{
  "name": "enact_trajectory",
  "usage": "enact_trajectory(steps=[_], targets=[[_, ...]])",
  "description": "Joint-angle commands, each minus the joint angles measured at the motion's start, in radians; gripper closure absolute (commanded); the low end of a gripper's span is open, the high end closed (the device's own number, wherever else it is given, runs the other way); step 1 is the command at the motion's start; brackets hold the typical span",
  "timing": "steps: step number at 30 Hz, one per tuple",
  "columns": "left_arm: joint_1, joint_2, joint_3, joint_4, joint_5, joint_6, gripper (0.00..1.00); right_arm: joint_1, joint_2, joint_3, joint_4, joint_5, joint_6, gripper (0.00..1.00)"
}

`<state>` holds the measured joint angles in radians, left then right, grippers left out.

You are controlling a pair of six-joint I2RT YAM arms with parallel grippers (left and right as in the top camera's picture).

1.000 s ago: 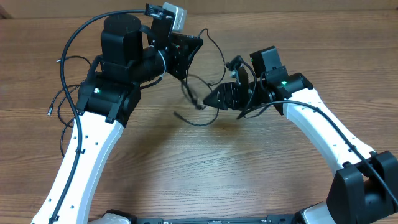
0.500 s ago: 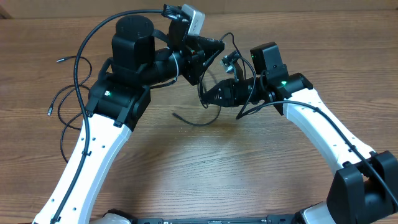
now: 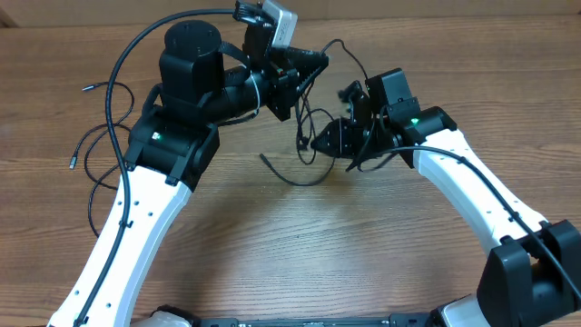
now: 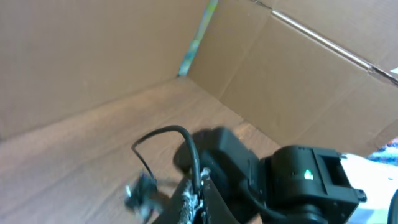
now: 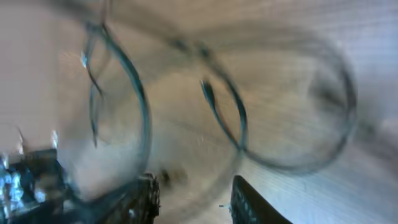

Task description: Untangle cables

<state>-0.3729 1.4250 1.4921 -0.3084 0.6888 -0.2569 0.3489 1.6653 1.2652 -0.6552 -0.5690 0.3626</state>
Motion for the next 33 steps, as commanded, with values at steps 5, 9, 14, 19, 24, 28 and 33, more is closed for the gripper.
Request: enact_trajectory(steps=[5, 9, 14, 19, 24, 28, 33], targets=[[-0.002, -0.002, 0.01, -0.022, 0.019, -0.017, 0.96, -0.034, -0.027, 0.006, 0.185, -0.22, 0.117, 0.6], [-0.002, -0.002, 0.01, 0.006, 0.024, -0.017, 0.96, 0.001, -0.027, 0.005, 0.174, -0.241, 0.116, 0.57], [0.003, -0.002, 0.011, 0.151, 0.045, -0.018, 0.96, 0.063, -0.027, 0.005, 0.022, -0.077, 0.109, 0.58], [0.053, -0.007, 0.011, 0.282, 0.045, -0.064, 0.96, 0.083, -0.027, 0.005, -0.175, 0.228, 0.11, 0.58], [0.173, -0.022, 0.011, 0.298, 0.041, -0.072, 0.96, 0.081, -0.027, 0.005, -0.283, 0.469, 0.132, 0.58], [0.348, -0.035, 0.011, 0.274, 0.063, -0.099, 0.96, 0.081, -0.027, 0.005, -0.329, 0.635, 0.139, 0.57], [0.467, -0.035, 0.011, 0.197, 0.096, -0.126, 0.96, 0.081, -0.027, 0.005, -0.316, 0.653, 0.148, 0.57]])
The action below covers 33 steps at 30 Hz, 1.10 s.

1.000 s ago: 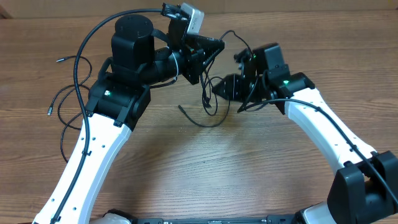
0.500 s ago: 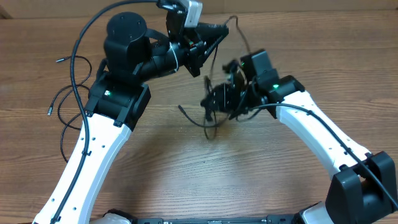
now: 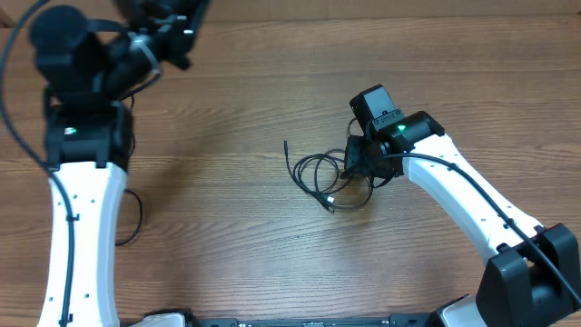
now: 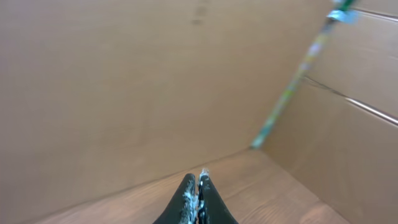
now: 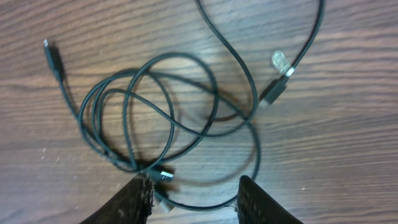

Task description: Untangle cables

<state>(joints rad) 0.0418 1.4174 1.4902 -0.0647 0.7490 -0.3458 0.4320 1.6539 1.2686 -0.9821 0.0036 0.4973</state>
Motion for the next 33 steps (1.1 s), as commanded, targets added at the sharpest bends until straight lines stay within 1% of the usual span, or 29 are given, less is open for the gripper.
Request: enact_trajectory(steps=[1, 2, 4, 6, 8, 9, 11, 13, 16, 17, 19, 20, 21, 23, 29, 31, 33], targets=[[0.056, -0.027, 0.013, -0.107, 0.037, -0.035, 0.96, -0.002, -0.015, 0.002, 0.02, 0.061, 0.023, 0.57], [0.052, -0.026, 0.013, -0.148, 0.037, -0.034, 0.96, -0.002, -0.015, 0.002, 0.024, 0.046, 0.023, 0.57], [0.035, -0.021, 0.012, -0.231, 0.037, 0.008, 0.96, -0.002, -0.015, 0.002, 0.028, 0.02, 0.023, 0.57], [0.005, -0.01, 0.012, -0.338, 0.019, 0.081, 0.96, -0.002, -0.016, 0.002, 0.023, 0.018, 0.023, 0.58], [-0.025, 0.003, 0.012, -0.415, -0.016, 0.132, 0.96, -0.003, -0.018, 0.003, 0.023, 0.018, 0.026, 0.58], [-0.066, 0.021, 0.012, -0.49, -0.061, 0.18, 0.96, -0.012, -0.029, 0.008, 0.019, 0.018, 0.039, 0.58], [-0.107, 0.042, 0.012, -0.539, -0.093, 0.217, 0.96, -0.032, -0.048, 0.021, 0.012, 0.016, 0.053, 0.55], [-0.149, 0.066, 0.012, -0.57, -0.125, 0.228, 0.96, -0.058, -0.068, 0.037, 0.0, 0.013, 0.053, 0.47], [-0.212, 0.108, 0.012, -0.606, -0.177, 0.232, 0.96, -0.105, -0.098, 0.05, -0.027, -0.013, 0.053, 0.43], [-0.259, 0.146, 0.012, -0.633, -0.225, 0.239, 0.95, -0.141, -0.11, 0.05, -0.05, -0.056, 0.053, 0.42], [-0.302, 0.185, 0.012, -0.657, -0.258, 0.247, 0.95, -0.178, -0.111, 0.05, -0.079, -0.093, 0.053, 0.42], [-0.322, 0.205, 0.012, -0.669, -0.267, 0.256, 0.92, -0.195, -0.111, 0.05, -0.093, -0.106, 0.053, 0.42], [-0.355, 0.245, 0.012, -0.689, -0.27, 0.275, 0.85, -0.226, -0.111, 0.047, -0.117, -0.11, 0.052, 0.42], [-0.385, 0.288, 0.012, -0.703, -0.271, 0.281, 0.81, -0.252, -0.111, 0.047, -0.132, -0.111, 0.052, 0.42], [-0.442, 0.447, 0.012, -0.752, -0.296, 0.283, 0.8, -0.264, -0.111, 0.047, -0.135, -0.111, 0.048, 0.42], [-0.45, 0.51, 0.012, -0.774, -0.335, 0.282, 0.74, -0.264, -0.111, 0.047, -0.135, -0.11, 0.048, 0.42], [-0.45, 0.542, 0.012, -0.79, -0.354, 0.282, 0.71, -0.264, -0.111, 0.047, -0.136, -0.11, 0.048, 0.42]])
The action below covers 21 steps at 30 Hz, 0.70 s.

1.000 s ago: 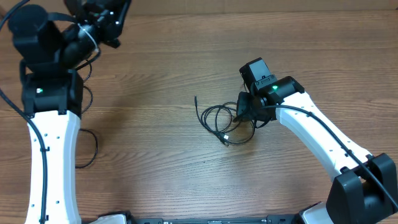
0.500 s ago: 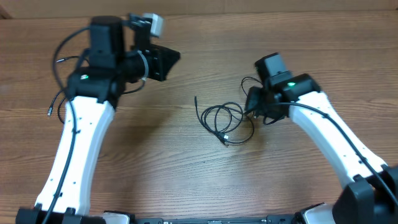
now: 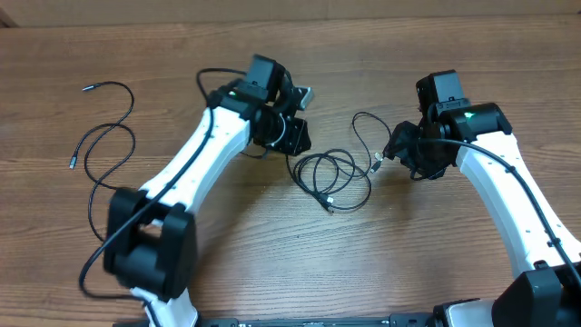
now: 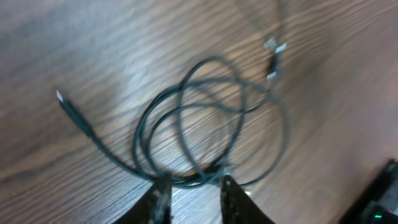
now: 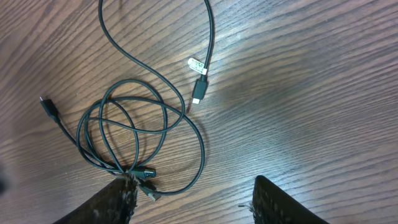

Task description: Untangle cables

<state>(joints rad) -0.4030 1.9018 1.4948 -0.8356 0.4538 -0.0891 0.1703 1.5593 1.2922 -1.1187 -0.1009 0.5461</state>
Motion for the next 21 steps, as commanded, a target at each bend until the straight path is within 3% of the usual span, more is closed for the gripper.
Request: enact_trajectory(steps=[1, 3, 13, 21], targets=[[-0.005, 0.072, 0.008, -0.027, -0.066, 0.025, 0.7, -0.002, -0.016, 0.024, 0.0, -0.006, -0.001, 0.42], [-0.005, 0.098, 0.008, -0.044, -0.069, 0.026, 0.62, -0.002, -0.016, 0.024, -0.002, -0.006, -0.004, 0.41], [-0.005, 0.135, 0.008, -0.049, -0.095, 0.054, 0.63, -0.002, -0.016, 0.024, -0.006, -0.005, -0.004, 0.42], [-0.005, 0.135, 0.006, -0.004, -0.098, 0.131, 0.5, -0.002, -0.016, 0.024, -0.006, -0.006, -0.004, 0.42]])
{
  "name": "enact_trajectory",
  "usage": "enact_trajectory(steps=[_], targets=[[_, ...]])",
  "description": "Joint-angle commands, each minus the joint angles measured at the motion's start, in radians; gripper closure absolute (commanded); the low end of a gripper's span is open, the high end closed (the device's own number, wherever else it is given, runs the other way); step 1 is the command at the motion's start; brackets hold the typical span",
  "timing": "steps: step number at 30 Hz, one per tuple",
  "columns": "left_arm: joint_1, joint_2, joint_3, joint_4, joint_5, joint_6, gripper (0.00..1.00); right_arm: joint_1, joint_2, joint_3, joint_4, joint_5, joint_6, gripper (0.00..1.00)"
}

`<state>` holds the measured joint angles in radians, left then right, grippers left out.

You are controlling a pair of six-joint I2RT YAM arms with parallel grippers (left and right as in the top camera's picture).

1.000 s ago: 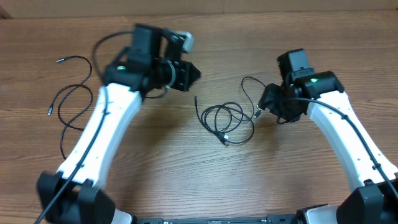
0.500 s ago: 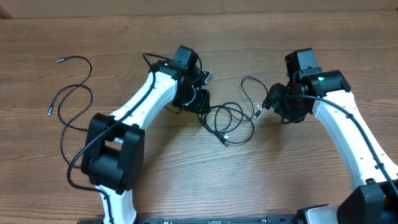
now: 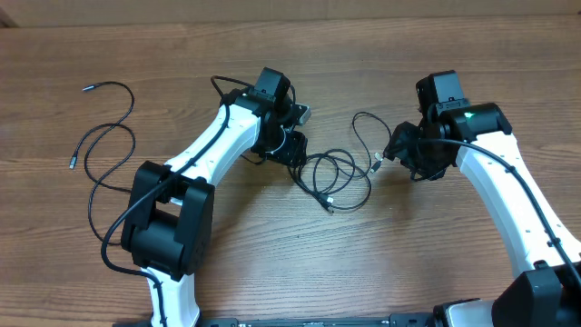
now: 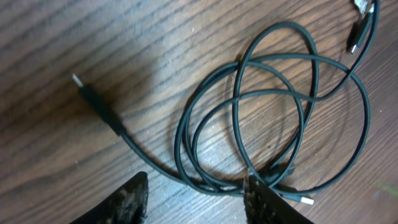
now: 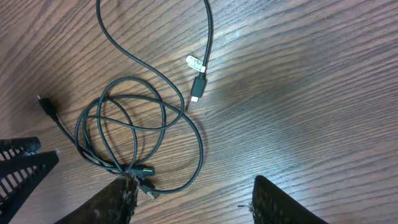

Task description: Untangle cables

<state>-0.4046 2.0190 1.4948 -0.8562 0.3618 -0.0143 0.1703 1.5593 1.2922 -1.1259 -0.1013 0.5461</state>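
Observation:
A black cable [image 3: 315,164] lies coiled in overlapping loops on the wooden table [image 3: 272,254], between both arms. In the left wrist view the coil [image 4: 249,99] lies just ahead of my left gripper [image 4: 196,199], which is open, its right finger [image 4: 264,199] beside the bundled strands; one plug end [image 4: 84,92] points away to the left. In the overhead view the left gripper [image 3: 298,150] sits at the coil's left edge. My right gripper [image 3: 397,150] hovers open to the right of the coil [image 5: 137,134]; its fingers [image 5: 118,199] hold nothing. A USB plug [image 5: 198,90] with a white tag lies loose.
A second thin black cable [image 3: 100,136] lies spread out at the far left of the table, apart from the coil. Cardboard walls run along the back edge. The left arm's body [image 3: 168,227] stands at the front left.
My left gripper has come lower and closer to the coil's left side, and its jaws stand wider apart. The right gripper and the coil have not moved.
First both grippers were close together over the middle with cable loops lifted between them. Then the left gripper was shut and far off at the back left, the coil lying flat under the open right gripper. Later the left gripper was back by the coil, the right one farther right.

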Motion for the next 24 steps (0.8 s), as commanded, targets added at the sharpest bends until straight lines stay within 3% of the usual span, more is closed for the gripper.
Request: enact_trajectory(steps=[1, 8, 24], targets=[[-0.004, 0.018, 0.006, 0.022, -0.006, 0.072, 0.48, -0.002, -0.016, 0.024, 0.001, -0.005, -0.004, 0.42], [-0.015, 0.022, 0.004, 0.041, -0.006, 0.169, 0.47, -0.002, -0.016, 0.024, 0.001, -0.005, -0.004, 0.42], [-0.024, 0.022, -0.088, 0.149, -0.025, 0.175, 0.49, -0.002, -0.016, 0.024, 0.002, -0.005, -0.004, 0.42]])
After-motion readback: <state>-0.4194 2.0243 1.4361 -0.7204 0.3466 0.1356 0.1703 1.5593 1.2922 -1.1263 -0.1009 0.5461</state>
